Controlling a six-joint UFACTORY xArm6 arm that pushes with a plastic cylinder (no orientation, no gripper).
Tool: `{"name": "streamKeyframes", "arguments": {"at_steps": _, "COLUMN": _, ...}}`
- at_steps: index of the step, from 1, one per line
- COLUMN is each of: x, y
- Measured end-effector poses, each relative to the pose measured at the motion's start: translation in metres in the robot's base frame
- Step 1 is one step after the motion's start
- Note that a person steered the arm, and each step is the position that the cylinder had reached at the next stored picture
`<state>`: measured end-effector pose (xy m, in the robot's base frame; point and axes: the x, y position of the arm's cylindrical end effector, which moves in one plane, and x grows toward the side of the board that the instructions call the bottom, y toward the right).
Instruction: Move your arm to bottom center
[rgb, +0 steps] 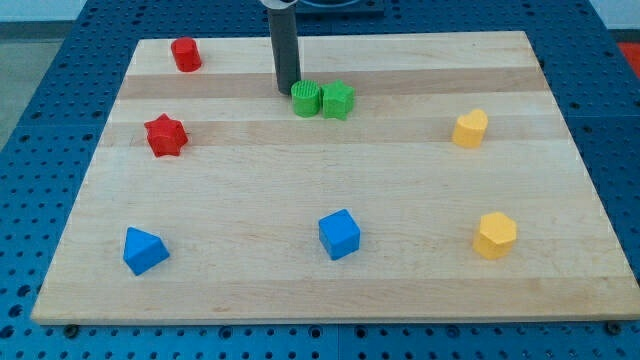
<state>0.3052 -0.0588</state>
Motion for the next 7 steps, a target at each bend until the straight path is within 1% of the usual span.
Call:
{"name": "streamKeyframes", "arguments": {"at_steps": 1, "x": 0.001, "y": 0.0}}
{"name": "streamKeyframes", "arguments": {"at_steps": 2, "x": 0.021, "y": -0.01}}
{"name": "streamKeyframes", "arguments": {"at_steps": 3, "x": 0.053, "y": -0.022}}
{"name": "streamKeyframes", "arguments": {"at_steps": 4, "x": 0.07, "y": -0.039}}
{"name": "streamKeyframes", "arguments": {"at_steps": 5, "x": 0.121, "y": -0.039}}
{"name": "streamKeyframes", "arguments": {"at_steps": 7, "x": 0.244, "y": -0.034}}
